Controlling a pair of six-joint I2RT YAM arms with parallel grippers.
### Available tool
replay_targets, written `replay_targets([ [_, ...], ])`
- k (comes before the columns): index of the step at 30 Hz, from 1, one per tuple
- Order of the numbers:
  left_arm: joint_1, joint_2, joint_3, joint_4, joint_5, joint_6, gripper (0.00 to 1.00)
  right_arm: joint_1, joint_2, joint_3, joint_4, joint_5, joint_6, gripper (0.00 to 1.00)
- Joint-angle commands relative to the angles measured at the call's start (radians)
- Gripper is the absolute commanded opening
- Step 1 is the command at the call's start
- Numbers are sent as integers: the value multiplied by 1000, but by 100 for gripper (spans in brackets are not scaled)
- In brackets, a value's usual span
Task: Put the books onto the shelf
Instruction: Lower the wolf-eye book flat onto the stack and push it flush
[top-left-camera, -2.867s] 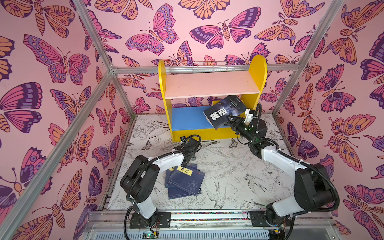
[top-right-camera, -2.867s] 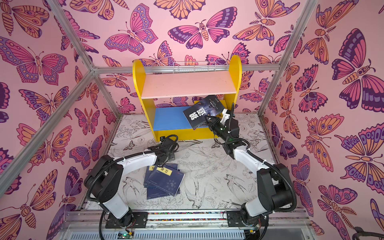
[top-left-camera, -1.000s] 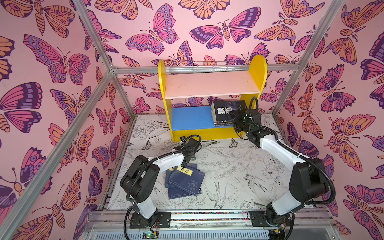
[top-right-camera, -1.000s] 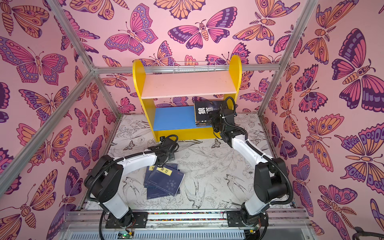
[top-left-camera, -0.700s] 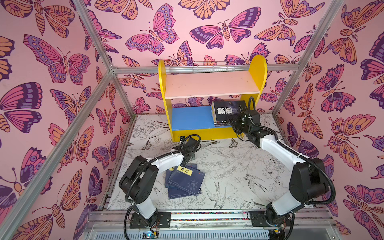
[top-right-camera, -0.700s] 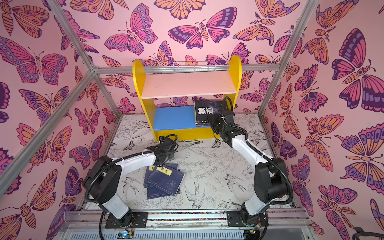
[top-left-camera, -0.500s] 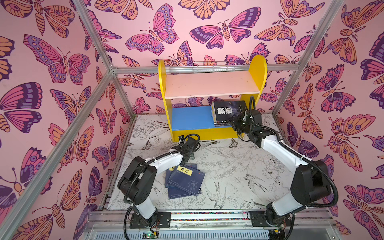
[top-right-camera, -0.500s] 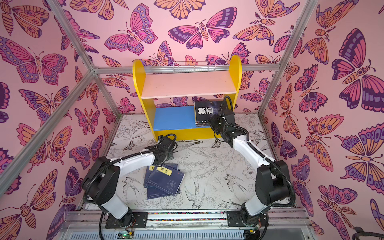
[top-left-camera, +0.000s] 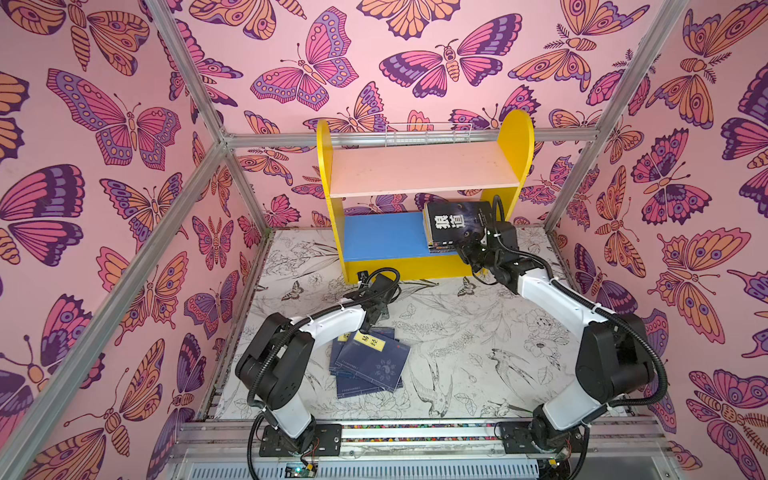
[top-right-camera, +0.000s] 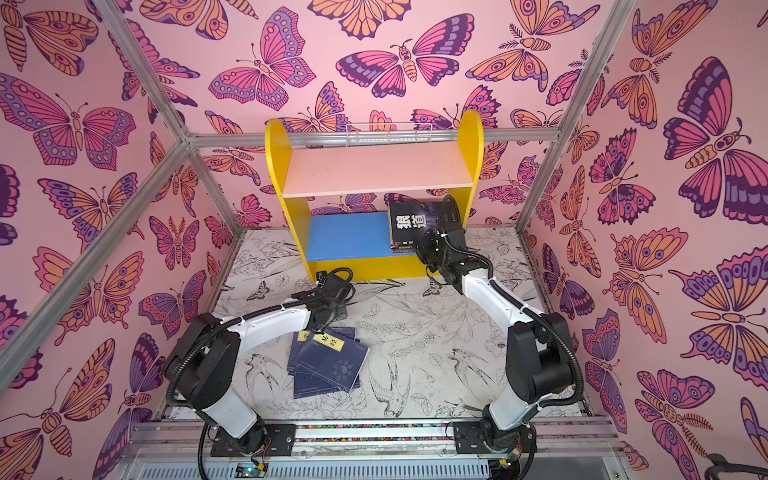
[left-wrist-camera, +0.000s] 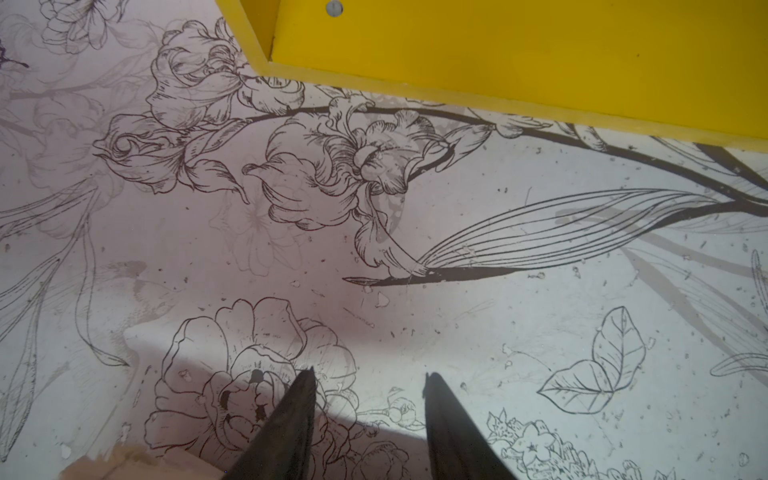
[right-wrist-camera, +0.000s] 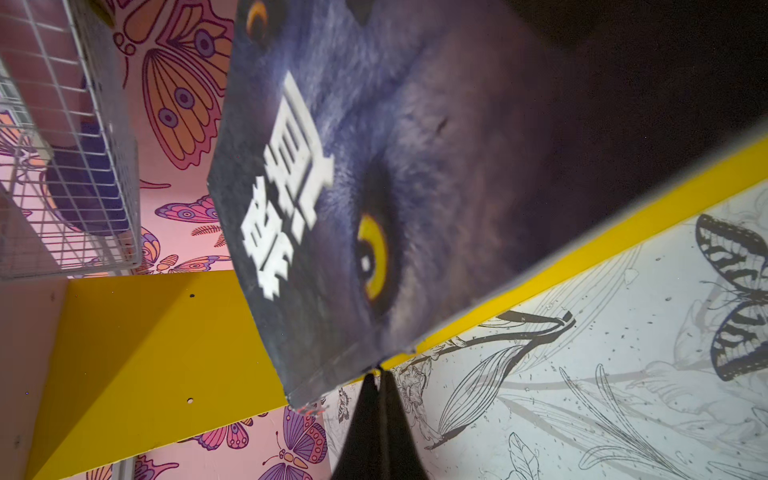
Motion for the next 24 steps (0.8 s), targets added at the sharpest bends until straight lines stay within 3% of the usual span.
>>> replay_targets([
  [1, 7, -2, -2, -26, -6, -6, 46, -1, 9, 43, -7, -2, 2, 0],
  [24, 6, -2, -3, -27, -9, -5, 46, -34, 59, 101, -13, 23, -62, 0],
])
